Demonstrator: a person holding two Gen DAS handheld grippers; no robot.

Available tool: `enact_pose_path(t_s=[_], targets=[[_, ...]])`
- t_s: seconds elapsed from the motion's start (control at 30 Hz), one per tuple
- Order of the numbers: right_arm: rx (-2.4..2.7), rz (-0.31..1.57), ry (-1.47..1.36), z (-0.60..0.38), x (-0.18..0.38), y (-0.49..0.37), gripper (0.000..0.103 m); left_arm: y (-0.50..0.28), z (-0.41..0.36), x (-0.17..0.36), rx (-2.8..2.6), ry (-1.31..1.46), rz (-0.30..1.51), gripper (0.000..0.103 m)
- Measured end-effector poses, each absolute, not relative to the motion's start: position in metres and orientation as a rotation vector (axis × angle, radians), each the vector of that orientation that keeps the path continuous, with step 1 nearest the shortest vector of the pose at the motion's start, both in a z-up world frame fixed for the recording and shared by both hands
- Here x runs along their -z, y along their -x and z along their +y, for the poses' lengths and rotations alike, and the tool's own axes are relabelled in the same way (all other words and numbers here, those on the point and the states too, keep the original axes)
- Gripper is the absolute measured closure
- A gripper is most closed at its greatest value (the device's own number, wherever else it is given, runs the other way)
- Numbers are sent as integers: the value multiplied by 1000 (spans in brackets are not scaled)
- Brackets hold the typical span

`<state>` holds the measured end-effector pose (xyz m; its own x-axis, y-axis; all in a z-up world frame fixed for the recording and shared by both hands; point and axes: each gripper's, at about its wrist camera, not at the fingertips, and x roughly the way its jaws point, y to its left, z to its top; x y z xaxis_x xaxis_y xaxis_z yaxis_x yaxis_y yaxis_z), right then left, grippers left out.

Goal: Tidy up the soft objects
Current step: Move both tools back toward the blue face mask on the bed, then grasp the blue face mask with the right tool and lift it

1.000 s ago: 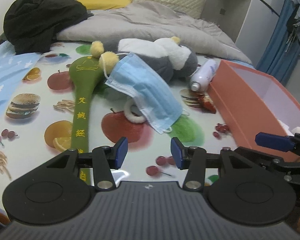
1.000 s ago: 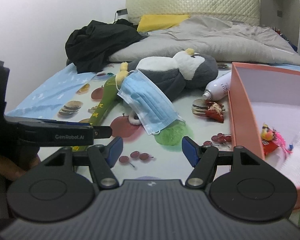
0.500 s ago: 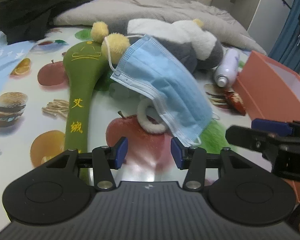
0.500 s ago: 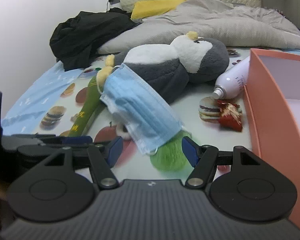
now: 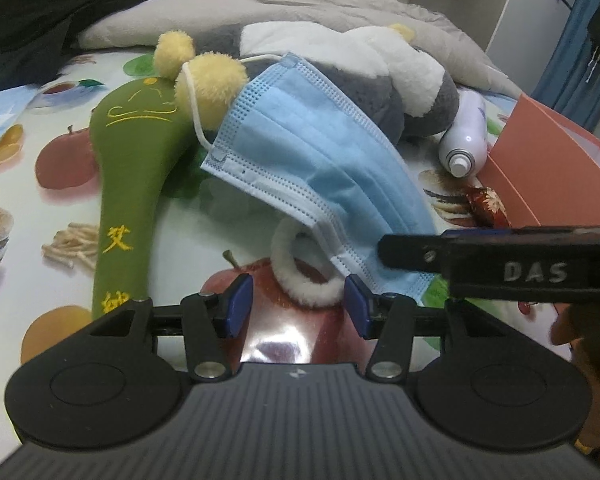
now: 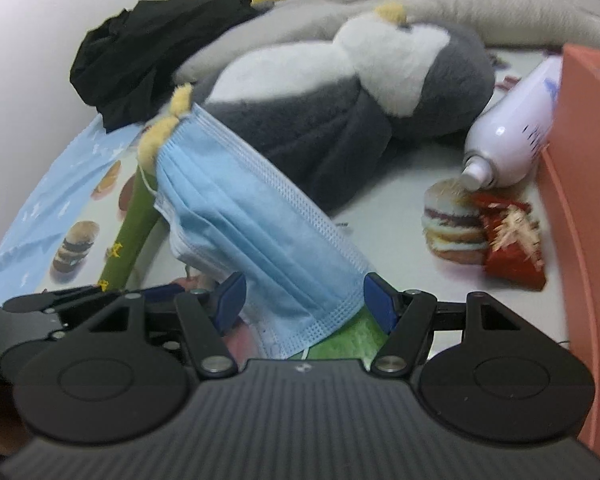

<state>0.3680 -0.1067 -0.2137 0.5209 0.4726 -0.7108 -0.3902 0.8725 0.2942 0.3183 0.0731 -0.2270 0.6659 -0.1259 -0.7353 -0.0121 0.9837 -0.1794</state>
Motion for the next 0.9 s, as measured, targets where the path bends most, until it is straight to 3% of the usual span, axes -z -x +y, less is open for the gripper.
enact_pose_path(t_s=[0.13,0.17,0.4,0.5,0.63,0.9], targets=[[-544,922,-135,-104,224,-375,35,-320,76,229,80,194,828,51],[-551,917,-125,-102,225,-375,35,-321,76,230,88,199,827,56],[-603,911,-104,-89,221,-370,64,-320,73,232,118,195,820,83],[-597,886,-65,-82,212,-364,78,-318,73,231,118,209,816,89],[-584,835,-54,-83,193,-356,89,-312,79,225,106,240,801,94],[-642,729,-69,-78,145,-345,94,-292,86,210,103,283,767,95]])
